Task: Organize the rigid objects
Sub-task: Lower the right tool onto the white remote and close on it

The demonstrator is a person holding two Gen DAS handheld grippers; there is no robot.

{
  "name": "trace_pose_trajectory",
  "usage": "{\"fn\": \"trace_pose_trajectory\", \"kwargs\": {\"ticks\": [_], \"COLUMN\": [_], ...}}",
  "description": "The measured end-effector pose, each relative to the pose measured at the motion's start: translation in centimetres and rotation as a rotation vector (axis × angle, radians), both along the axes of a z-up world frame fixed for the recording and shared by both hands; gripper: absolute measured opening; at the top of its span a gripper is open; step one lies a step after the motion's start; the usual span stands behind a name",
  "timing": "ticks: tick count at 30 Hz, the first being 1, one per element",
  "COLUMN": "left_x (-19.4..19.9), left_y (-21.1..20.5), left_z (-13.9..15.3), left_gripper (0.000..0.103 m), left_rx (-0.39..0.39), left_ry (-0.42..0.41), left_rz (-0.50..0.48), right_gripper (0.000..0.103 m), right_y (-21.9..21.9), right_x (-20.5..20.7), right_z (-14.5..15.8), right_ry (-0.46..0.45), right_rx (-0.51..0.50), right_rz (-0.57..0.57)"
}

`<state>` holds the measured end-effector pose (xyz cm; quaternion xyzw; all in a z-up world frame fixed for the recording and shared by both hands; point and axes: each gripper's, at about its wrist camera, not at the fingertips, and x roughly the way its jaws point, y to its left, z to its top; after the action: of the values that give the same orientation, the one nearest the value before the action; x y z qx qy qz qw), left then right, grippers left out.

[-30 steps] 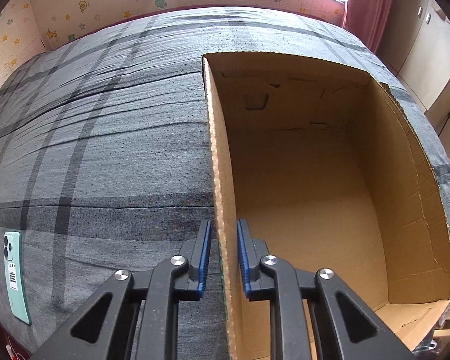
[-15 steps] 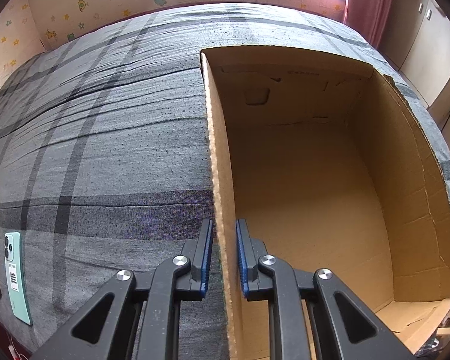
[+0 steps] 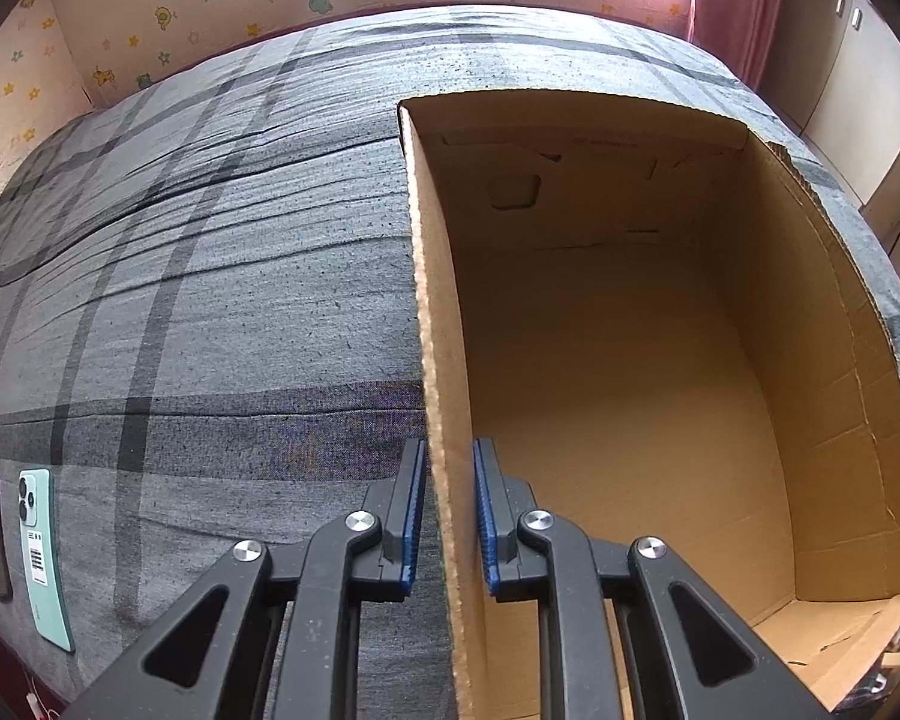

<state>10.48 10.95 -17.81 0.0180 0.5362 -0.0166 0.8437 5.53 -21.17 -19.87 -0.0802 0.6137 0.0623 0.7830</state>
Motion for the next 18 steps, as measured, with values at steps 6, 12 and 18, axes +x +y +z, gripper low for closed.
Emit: {"fn": "trace_pose_trajectory", "kwargs": {"ticks": [6,12,18], "left_x": [0.0,-0.1,-0.1], "left_y": [-0.1,-0.1,-0.2], "left_z": [0.1,0.1,0.1], "left_gripper": [0.018,0.018,0.018], "left_rx": [-0.001,-0.001,0.003], "left_ry": [0.001,0.000,0.000], "left_rz": [0.002,0.002,0.003], "right_gripper": [0.093,0.088,0.077], "right_y": [0.2,0.4,0.7], "right_x": [-1.0,-0.6,0.0], "right_z": [-1.8,-3.0,-4.5], "right_ry": [0.053,0.088,0.119], "right_rx": [0.002,0.005,0.027], "right_rz": [0.004,0.006,-0.004]}}
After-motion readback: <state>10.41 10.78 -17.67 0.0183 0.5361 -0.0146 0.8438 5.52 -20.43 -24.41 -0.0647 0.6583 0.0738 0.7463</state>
